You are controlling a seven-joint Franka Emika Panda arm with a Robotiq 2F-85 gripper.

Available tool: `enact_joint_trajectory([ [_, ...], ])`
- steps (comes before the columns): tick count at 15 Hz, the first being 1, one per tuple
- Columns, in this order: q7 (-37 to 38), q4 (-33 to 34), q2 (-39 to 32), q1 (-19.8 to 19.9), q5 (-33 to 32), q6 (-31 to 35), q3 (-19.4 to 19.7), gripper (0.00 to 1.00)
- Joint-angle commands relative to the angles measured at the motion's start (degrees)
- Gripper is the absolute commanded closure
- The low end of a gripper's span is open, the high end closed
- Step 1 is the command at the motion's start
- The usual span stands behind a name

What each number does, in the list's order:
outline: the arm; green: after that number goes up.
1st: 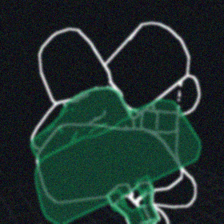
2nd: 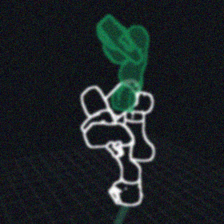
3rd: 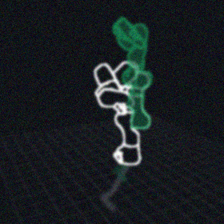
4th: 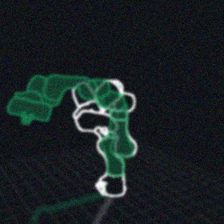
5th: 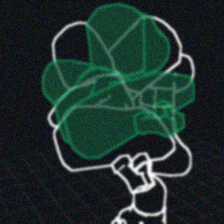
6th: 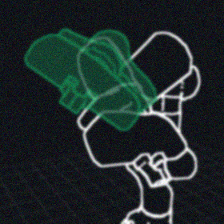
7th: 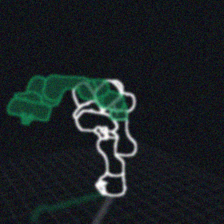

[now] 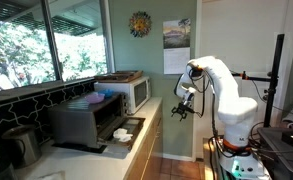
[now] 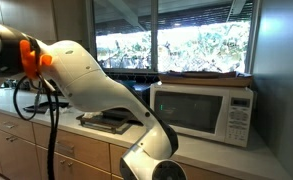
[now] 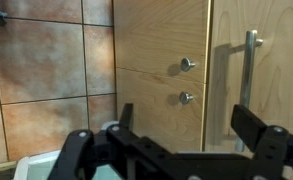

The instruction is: Open the far right drawer

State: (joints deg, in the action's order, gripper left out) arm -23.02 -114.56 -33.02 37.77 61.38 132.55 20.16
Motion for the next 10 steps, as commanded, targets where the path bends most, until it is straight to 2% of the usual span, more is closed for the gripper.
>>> enact_joint_trajectory([
  [1, -0.86, 6.82, -6.4, 3.05, 1.66, 0.18, -2.87, 0.0],
  [7, -2.68, 16.2, -13.05, 6.95, 7.19, 0.3, -7.78, 0.0],
  [10, -2.46, 20.45, -15.8, 7.63, 10.26, -0.2, -9.41, 0.0],
])
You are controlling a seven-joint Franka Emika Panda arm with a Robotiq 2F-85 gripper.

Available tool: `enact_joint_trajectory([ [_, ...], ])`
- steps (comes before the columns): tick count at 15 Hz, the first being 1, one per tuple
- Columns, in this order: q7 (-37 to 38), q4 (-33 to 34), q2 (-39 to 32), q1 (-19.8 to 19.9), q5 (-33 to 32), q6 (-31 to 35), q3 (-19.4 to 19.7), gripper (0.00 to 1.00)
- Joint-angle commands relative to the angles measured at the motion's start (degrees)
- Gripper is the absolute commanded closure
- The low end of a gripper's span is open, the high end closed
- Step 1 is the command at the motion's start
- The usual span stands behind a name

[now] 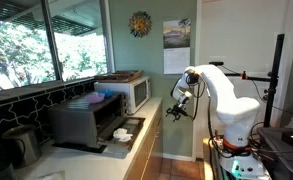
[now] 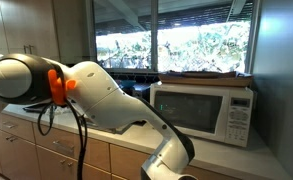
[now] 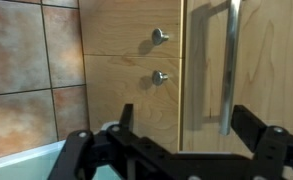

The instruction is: Open the far right drawer

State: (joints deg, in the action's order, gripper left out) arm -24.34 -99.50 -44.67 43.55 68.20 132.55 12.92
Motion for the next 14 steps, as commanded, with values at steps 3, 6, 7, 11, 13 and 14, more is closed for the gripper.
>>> enact_joint_trajectory([
  [3, 1.01, 8.76, -6.33, 2.01, 3.68, -2.64, -2.95, 0.0],
  [6, 1.78, 7.21, -4.95, 0.76, 2.62, -4.16, -2.23, 0.0],
  [7, 2.03, 7.59, -5.1, 0.99, 2.68, -6.32, -2.37, 0.0],
  [11, 4.71, 8.7, -6.57, -0.19, 1.56, -5.21, -1.55, 0.0],
  [13, 6.49, 9.53, -7.85, -0.81, 1.28, -4.54, -1.58, 0.0],
  [14, 6.96, 9.79, -8.33, -1.14, 1.49, -3.93, -1.66, 0.0],
])
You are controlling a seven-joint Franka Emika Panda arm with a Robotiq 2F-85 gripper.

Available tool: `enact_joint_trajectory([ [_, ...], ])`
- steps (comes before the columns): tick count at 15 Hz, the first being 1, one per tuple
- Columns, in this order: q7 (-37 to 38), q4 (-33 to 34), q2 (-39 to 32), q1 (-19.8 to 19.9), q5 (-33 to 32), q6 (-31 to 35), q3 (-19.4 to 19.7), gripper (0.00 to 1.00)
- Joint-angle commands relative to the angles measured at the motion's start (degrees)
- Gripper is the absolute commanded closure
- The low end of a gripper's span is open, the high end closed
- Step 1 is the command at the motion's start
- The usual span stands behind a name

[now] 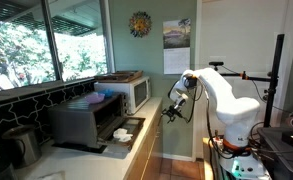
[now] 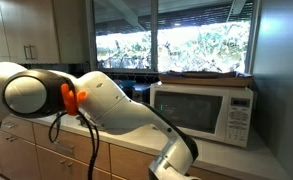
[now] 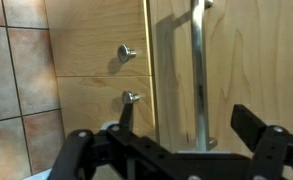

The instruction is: Open the far right drawer

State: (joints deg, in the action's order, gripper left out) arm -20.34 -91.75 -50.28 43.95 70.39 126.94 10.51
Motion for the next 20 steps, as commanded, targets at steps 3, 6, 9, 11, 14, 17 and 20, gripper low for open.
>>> enact_joint_trajectory([
  [3, 3.47, 3.46, -4.41, -1.96, 0.24, 3.05, 0.32, 0.0],
  [6, 5.2, 4.14, -5.44, -2.6, -0.48, 3.49, 0.62, 0.0],
  [9, 7.13, 4.2, -5.85, -3.07, -1.75, 3.1, 1.23, 0.0],
  [11, 9.18, 3.2, -5.29, -3.76, -3.53, 2.49, 2.11, 0.0],
  [14, 12.79, 3.3, -5.21, -4.41, -6.87, 1.22, 3.01, 0.0],
  [17, 7.69, 3.05, -4.05, -3.65, -3.91, 5.78, 0.9, 0.0],
  [20, 4.58, 2.55, -3.65, -3.57, -2.86, 8.11, 0.1, 0.0],
])
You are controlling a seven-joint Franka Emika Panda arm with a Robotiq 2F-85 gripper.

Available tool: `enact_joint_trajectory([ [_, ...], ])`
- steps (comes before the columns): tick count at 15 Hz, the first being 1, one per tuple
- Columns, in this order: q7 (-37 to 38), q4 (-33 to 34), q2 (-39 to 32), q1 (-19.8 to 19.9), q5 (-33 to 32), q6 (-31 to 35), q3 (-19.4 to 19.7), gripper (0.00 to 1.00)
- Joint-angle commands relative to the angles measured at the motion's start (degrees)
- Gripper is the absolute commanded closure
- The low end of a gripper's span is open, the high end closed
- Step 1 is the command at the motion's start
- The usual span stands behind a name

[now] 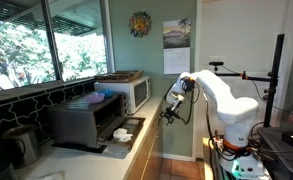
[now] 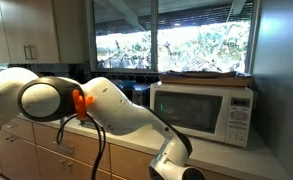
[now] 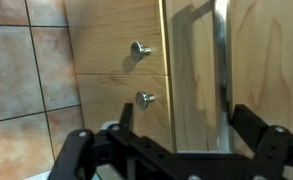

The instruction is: Open the far right drawer

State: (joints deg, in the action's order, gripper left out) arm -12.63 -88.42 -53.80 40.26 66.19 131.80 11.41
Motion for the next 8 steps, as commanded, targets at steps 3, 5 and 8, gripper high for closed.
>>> enact_joint_trajectory([
  [3, -7.33, -0.49, -0.39, 0.94, 3.34, 5.16, -2.37, 0.0],
  [5, -11.11, -1.03, 0.21, 1.29, 5.52, 6.61, -3.4, 0.0],
  [8, -14.98, -0.63, -0.25, 1.45, 8.02, 6.97, -4.2, 0.0],
])
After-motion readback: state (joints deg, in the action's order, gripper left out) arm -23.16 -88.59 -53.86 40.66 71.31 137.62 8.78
